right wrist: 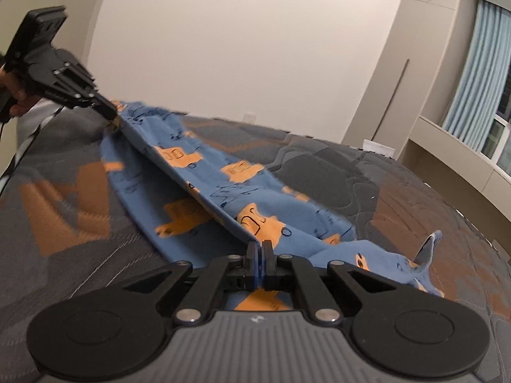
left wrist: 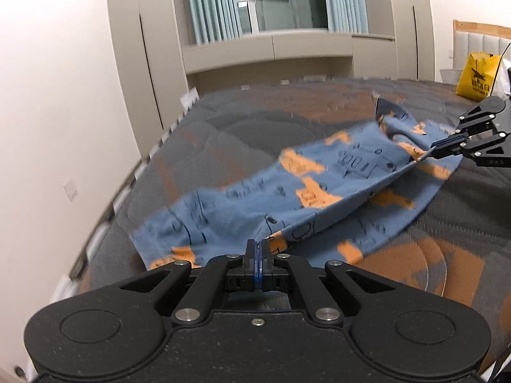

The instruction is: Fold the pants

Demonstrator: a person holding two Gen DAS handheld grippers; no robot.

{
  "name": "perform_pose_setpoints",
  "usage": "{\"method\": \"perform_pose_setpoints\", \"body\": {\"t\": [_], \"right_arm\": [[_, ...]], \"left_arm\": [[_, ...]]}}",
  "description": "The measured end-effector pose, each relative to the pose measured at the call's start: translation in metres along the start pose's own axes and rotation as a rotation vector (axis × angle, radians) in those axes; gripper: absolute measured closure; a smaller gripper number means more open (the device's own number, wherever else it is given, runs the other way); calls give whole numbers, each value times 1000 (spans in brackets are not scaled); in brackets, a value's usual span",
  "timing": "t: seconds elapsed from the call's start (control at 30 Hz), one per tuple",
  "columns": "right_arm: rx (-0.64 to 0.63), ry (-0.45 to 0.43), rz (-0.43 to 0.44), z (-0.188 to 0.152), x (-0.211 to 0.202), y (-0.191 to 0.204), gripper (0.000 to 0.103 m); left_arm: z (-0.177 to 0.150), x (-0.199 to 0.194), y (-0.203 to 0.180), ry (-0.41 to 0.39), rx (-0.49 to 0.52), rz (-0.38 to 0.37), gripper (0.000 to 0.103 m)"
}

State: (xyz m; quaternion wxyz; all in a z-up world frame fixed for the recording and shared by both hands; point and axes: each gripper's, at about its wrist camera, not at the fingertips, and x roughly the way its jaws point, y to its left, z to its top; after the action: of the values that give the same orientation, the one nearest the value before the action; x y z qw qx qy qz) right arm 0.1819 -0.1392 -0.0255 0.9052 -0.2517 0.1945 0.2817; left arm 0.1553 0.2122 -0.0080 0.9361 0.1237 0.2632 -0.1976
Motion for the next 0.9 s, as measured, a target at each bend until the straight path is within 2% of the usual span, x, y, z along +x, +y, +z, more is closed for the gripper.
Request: {"method": "perform_pose_setpoints", "body": {"t": [0.1,0.2,0.27,0.3,0.33,0.37,0.4,0.43,0.47,0.53,0.57,0.63,0.77,0.9], "right_arm": [[-27,46,20,-8,7,12,101],[-36,76,23,-16,16,19,102],[-25,69,24,-16,17,18,101],[-18,69,27,-15,16,16,99],[-14,65,26,-15,13,14,92],[-12,60,25,-16,11,14,88],[-10,57,27,-16,9,13,76],[-3,53,23,-17,7,12,62],[11,45,20,-19,4,10,56],[46,30,12,-22,-6,4,35],[66,23,-2,-23,-11,0,29],[101,2,-48,-27,-20,-11,3],[193,-12,-178,-41,-34,-42,0],[393,15,-251,-53,-33,-94,0]], "left_arm": [[-11,10,-2,36,-18,-13,103],[-16,13,-4,28,-25,-11,102],[-15,10,-4,22,-47,-15,90],[-15,8,-5,17,-54,-27,74],[-13,6,-8,9,-54,-33,56],[-12,2,-14,-2,-48,-29,47],[-10,-2,-20,-20,-38,-25,33],[-9,-5,-27,-37,-28,-24,26],[-6,-5,-35,-53,-20,-29,23],[2,-2,-50,-72,-14,-42,6],[7,1,-59,-83,-16,-43,1],[18,10,-77,-100,-13,-59,1],[45,36,-122,-99,37,-115,1],[73,66,-168,-80,59,-154,1]]}}
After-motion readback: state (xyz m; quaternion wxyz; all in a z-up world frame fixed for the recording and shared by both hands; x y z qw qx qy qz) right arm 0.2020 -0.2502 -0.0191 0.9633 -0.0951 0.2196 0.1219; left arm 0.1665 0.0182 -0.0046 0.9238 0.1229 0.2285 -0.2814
